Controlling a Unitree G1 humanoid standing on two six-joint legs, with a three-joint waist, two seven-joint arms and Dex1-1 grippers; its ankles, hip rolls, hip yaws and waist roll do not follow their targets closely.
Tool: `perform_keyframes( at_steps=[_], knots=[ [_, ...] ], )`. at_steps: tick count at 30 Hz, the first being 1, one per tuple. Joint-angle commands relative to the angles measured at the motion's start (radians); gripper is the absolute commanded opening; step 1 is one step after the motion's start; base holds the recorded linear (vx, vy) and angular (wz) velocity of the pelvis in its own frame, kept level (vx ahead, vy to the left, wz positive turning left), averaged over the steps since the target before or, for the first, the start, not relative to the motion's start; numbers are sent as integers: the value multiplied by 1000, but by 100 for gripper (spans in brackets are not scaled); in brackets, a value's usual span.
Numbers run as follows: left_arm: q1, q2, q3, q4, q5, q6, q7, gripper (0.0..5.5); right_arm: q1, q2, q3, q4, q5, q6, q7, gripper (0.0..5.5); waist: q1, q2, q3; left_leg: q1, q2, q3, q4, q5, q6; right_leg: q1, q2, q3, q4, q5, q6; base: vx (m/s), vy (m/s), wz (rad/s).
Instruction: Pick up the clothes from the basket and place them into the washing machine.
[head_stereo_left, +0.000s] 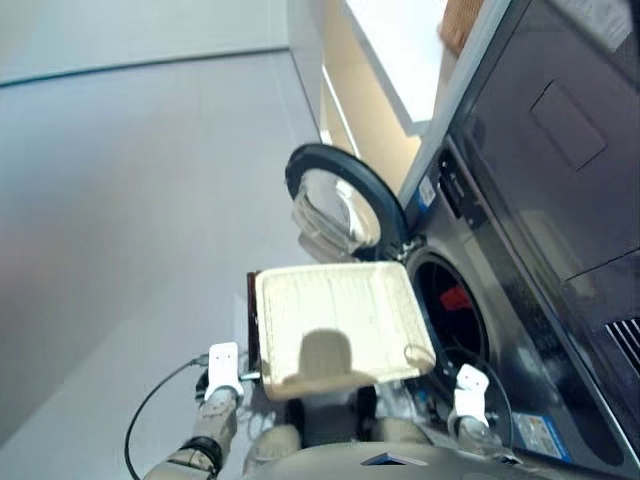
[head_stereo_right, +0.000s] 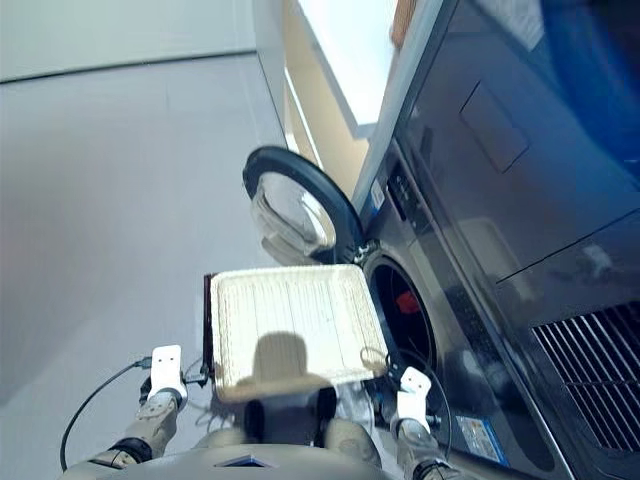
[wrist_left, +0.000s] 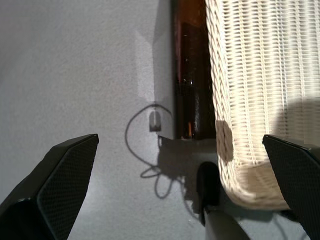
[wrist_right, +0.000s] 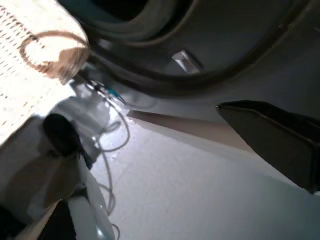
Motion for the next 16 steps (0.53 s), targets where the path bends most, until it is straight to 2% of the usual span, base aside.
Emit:
perform_keyframes(
  at_steps=[1,7,16],
  knots=[
    [-14,-9,49,69,45,4,-23,550,-21,1,-22,33,-36,5,9,550,-4,2,-34,-42,-12,46,-5,62,-49,-9,-22,6,24,52,80,0,0,0],
    [10,-8,78,93,43,7,-46,550,-2,7,-22,37,-34,10,31,550,-7,1,-64,4,-12,53,-5,48,-45,37,-15,16,25,39,77,50,12,-30],
    [14,-15,45,80,72,5,-48,550,1,15,-4,14,-33,5,25,550,-10,5,-73,26,-8,53,-5,45,-46,57,-17,18,32,28,77,0,0,0]
  ],
)
